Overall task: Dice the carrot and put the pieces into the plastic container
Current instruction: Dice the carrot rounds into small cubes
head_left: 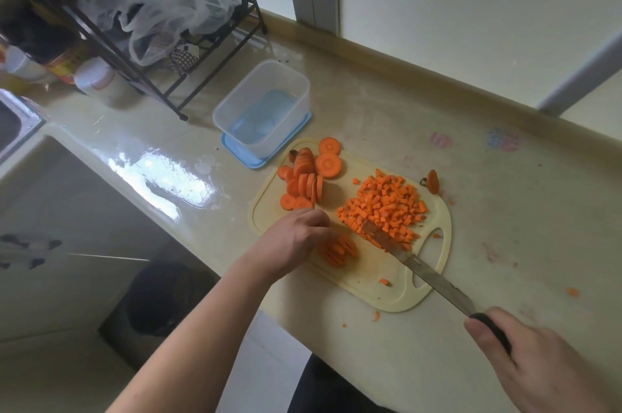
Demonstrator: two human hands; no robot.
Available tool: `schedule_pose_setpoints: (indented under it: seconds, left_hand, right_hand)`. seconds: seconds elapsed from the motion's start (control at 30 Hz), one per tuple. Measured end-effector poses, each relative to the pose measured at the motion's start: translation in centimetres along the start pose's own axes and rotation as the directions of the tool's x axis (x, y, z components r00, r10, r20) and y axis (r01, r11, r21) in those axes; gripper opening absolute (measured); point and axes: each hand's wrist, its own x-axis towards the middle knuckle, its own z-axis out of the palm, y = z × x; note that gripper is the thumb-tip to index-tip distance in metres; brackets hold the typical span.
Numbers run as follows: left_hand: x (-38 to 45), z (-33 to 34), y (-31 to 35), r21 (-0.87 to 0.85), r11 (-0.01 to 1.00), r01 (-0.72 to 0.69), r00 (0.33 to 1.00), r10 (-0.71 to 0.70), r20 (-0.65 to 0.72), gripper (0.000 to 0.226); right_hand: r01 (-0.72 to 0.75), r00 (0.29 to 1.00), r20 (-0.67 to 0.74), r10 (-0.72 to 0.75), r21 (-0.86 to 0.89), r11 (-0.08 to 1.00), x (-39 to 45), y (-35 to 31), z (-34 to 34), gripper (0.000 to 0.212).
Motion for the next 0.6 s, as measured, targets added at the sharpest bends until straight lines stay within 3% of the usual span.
schedule_pose_setpoints:
  seconds: [0.43, 0.6]
  left_hand:
    - [0.71, -0.32, 0.18, -0.12, 0.978, 0.173, 0.984, -0.165, 0.069, 0.025]
    - [0.67, -0.1, 0.79, -0.039, 0.995, 0.09, 0.995, -0.088, 0.041, 0.022]
  right_hand:
    - [0.002, 1.0, 0.002, -0.002, 0.007, 1.0, 0.12, 0.07, 0.36, 0.084]
    - [0.002, 1.0, 0.006, -0.002, 0.001, 1.0, 0.15, 0.11, 0.38, 0.085]
